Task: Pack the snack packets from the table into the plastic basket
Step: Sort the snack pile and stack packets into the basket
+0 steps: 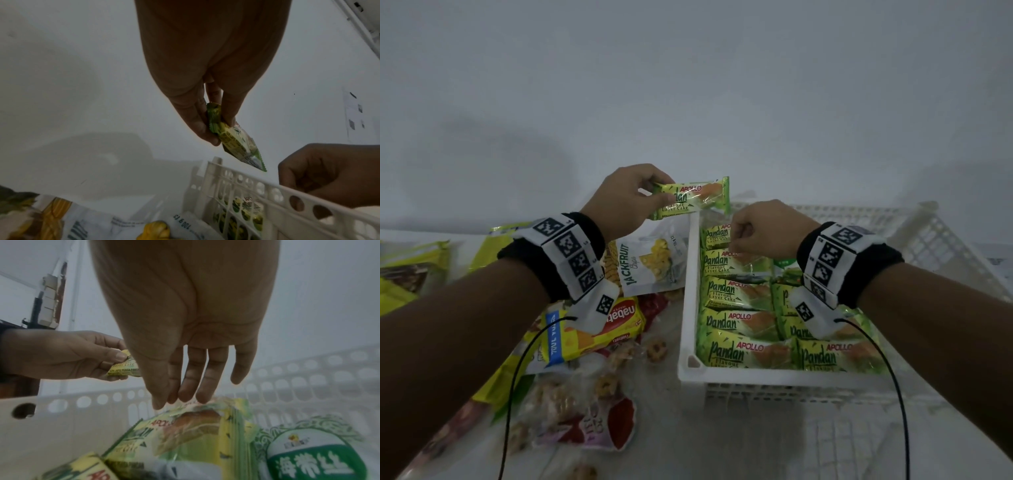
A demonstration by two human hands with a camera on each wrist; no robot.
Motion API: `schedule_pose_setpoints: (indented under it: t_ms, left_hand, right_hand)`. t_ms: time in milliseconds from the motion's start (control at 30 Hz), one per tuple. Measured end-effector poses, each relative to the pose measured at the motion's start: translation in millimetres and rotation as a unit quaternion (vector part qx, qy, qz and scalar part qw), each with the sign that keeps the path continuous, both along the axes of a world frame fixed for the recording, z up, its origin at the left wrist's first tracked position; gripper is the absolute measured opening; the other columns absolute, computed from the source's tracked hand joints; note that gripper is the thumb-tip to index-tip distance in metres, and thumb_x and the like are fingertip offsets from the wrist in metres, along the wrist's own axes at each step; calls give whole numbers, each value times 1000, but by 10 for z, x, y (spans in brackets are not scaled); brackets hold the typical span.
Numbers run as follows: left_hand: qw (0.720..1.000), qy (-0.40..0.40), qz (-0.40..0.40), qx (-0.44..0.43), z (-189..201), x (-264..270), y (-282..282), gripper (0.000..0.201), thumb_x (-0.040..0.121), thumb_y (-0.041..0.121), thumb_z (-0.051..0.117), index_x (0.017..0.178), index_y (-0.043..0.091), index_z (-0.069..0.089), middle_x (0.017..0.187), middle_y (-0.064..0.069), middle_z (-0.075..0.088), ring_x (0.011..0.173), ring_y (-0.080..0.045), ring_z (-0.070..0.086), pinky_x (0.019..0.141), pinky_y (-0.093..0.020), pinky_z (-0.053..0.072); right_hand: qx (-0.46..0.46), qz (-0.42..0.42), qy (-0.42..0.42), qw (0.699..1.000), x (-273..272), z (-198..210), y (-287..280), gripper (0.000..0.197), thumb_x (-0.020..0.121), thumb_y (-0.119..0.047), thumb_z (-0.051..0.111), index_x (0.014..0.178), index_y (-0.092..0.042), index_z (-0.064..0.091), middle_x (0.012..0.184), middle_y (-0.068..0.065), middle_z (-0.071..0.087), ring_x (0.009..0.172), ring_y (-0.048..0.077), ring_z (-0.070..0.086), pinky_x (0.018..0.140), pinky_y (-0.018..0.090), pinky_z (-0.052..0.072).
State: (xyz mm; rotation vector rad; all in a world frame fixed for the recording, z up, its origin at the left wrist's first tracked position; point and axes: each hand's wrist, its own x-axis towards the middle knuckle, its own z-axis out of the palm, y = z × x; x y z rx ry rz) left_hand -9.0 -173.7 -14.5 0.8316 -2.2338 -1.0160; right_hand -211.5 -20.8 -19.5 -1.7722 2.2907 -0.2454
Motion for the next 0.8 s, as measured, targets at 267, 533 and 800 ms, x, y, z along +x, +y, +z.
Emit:
schedule_pose_setpoints:
  t_ms: [267, 533, 800]
  left_hand:
    - [999, -17, -34, -4, 32, -110, 261, 19, 91, 28, 75, 108, 21, 71, 102, -1, 72, 81, -22, 73, 85, -42, 60]
    - [995, 9, -96, 19, 126, -241, 642, 20, 90, 32, 76, 107, 24, 72, 95, -2, 72, 83, -18, 71, 84, -46, 60]
    - [997, -31, -65, -27, -175, -133, 756, 68, 101, 54, 47, 158, 24, 26, 148, 6, 45, 122, -11, 55, 96, -26, 47]
  right_hand:
    - [-159, -7, 84, 984, -66, 260, 295, 34, 84, -57, 73, 86, -28, 57, 86, -14, 52, 77, 9, 53, 70, 35, 52]
    - [-159, 87, 161, 970, -72, 306, 495, 53, 82, -49, 79, 127, -28, 61, 118, -3, 61, 104, 21, 52, 89, 40, 45]
    - [32, 61, 59, 996, -88, 268, 654, 44, 86, -51, 76, 121, -32, 59, 102, -14, 61, 93, 11, 60, 80, 28, 43]
